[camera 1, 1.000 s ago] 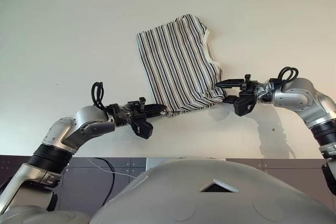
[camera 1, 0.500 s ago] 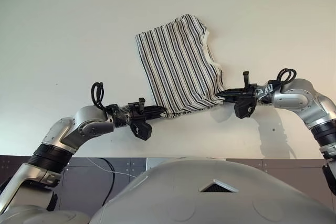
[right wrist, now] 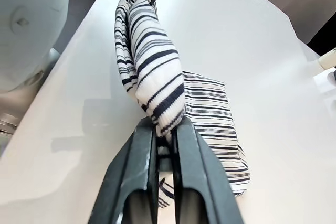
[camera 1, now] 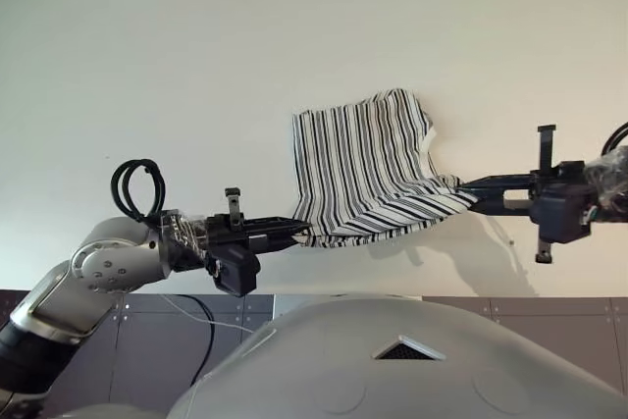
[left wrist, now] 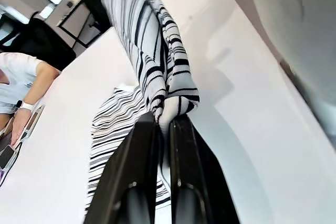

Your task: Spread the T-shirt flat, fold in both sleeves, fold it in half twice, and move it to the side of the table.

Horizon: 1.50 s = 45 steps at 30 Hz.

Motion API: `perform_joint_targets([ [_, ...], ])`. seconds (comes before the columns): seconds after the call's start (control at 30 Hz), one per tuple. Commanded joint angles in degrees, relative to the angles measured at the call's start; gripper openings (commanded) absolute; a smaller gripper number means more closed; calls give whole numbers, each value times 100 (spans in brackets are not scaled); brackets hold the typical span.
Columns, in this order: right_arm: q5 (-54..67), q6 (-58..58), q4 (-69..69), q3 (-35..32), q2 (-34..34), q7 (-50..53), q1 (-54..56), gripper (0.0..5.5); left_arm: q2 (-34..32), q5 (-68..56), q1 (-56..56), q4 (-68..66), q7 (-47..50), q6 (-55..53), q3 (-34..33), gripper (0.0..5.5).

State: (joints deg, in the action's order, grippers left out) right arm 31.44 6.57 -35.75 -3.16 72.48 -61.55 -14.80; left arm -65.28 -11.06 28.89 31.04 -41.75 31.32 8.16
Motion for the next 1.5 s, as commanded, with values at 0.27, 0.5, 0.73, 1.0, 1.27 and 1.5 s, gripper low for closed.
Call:
perform_joint_targets([
  [0.27, -1057, -1500, 2468, 2046, -1894, -924, 3605, 13, 1289, -774, -1744, -972, -382, -2176, 319, 11],
  [0.5, -2517, -297, 5427, 2736, -3259, -980, 4776, 13, 2315, -441, -2719, -2326, -564, -2912, 690, 11],
  [0.73, -2986, 269, 6813, 2657, -4144, -620, 5029, 13, 3024, 146, -3178, -3417, -384, -3032, 864, 11],
  [1.0, -3019, 339, 6952, 2276, -4316, -248, 4778, 132, 3480, 418, -3191, -3667, 142, -2886, 516, 112],
  [1.27, -3017, 155, 7112, 1898, -4613, 404, 4817, 166, 4076, -1, -3499, -3934, 718, -3605, -154, 112],
  [1.5, -3345, -14, 7596, 1751, -4809, 1210, 4896, 166, 4013, 817, -3560, -4300, 1036, -3546, 76, 112],
])
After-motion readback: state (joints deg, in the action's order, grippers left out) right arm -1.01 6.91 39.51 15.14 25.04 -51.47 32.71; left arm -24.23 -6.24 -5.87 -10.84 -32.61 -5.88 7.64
